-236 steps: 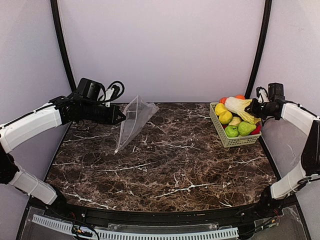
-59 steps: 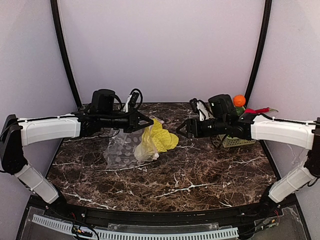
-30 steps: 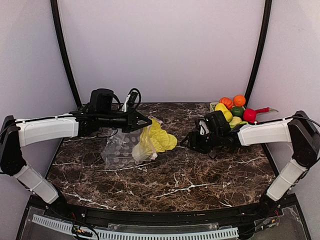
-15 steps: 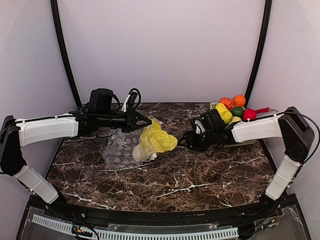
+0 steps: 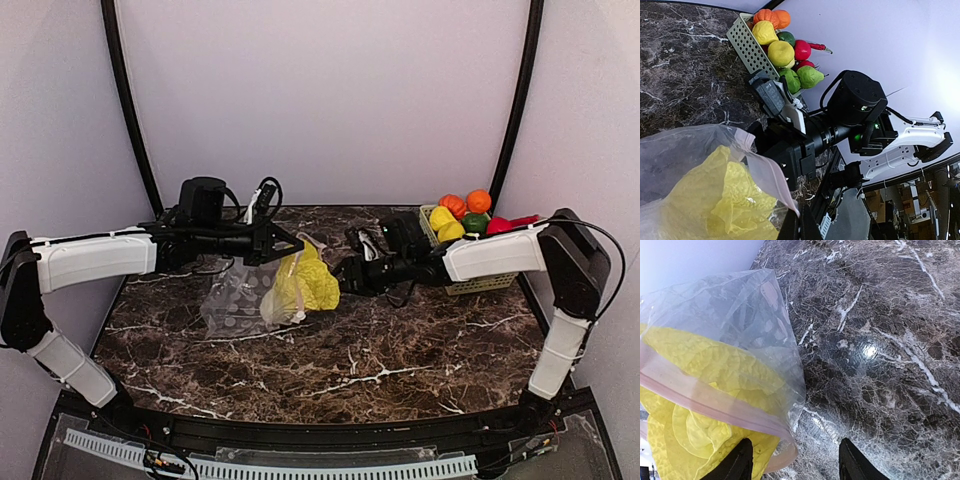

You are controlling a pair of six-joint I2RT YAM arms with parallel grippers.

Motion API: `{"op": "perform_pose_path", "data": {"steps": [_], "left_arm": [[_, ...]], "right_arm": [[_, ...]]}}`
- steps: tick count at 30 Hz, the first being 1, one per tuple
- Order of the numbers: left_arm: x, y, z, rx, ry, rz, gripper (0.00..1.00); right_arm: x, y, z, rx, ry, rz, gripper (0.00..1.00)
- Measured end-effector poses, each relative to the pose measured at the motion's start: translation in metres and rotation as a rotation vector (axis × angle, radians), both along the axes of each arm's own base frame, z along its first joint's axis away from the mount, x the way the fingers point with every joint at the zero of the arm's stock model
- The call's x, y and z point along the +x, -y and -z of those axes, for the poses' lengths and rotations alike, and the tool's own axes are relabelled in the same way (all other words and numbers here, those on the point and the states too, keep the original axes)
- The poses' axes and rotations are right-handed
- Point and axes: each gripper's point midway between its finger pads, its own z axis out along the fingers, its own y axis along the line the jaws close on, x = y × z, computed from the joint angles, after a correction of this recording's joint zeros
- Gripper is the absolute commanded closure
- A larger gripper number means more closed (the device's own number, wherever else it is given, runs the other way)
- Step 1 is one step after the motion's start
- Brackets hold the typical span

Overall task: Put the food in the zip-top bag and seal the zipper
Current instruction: Adjust the zipper food storage bag at the center of the board.

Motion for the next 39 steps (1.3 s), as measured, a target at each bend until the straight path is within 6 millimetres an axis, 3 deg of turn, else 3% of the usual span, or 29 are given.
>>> {"op": "perform_pose_path", "data": {"steps": [8,21,23,29,35,39], "left_arm": [[-0.003,0.001,-0.002,-0.014,-0.017,0.017,0.99],[-0.002,0.002,-0.004,-0.029,-0.014,0.011,0.99],[-0.002,0.002,-0.004,-0.03,-0.013,0.011,0.99],[-0.002,0.002,-0.006,-0.038,-0.008,0.011,0.99],[0.0,-0.004,-0.003,-0.014,0.002,-0.011,0.99],[0.003,-0.025,-0.009,0.046,0.042,-0.067,0.99]], "right_arm": [[-0.002,-0.009,0.018,0.014,-0.031,-0.042,0.51],[-0.006,-0.032,0.024,0.056,-0.052,-0.106,0.63],[-0.007,-0.033,0.023,0.066,-0.057,-0.111,0.69],[-0.008,-0.04,0.02,0.106,-0.057,-0.133,1.0],[-0.007,-0.039,0.016,0.106,-0.041,-0.127,1.0],[-0.01,-0.027,-0.007,0.077,0.009,-0.1,1.0]]}}
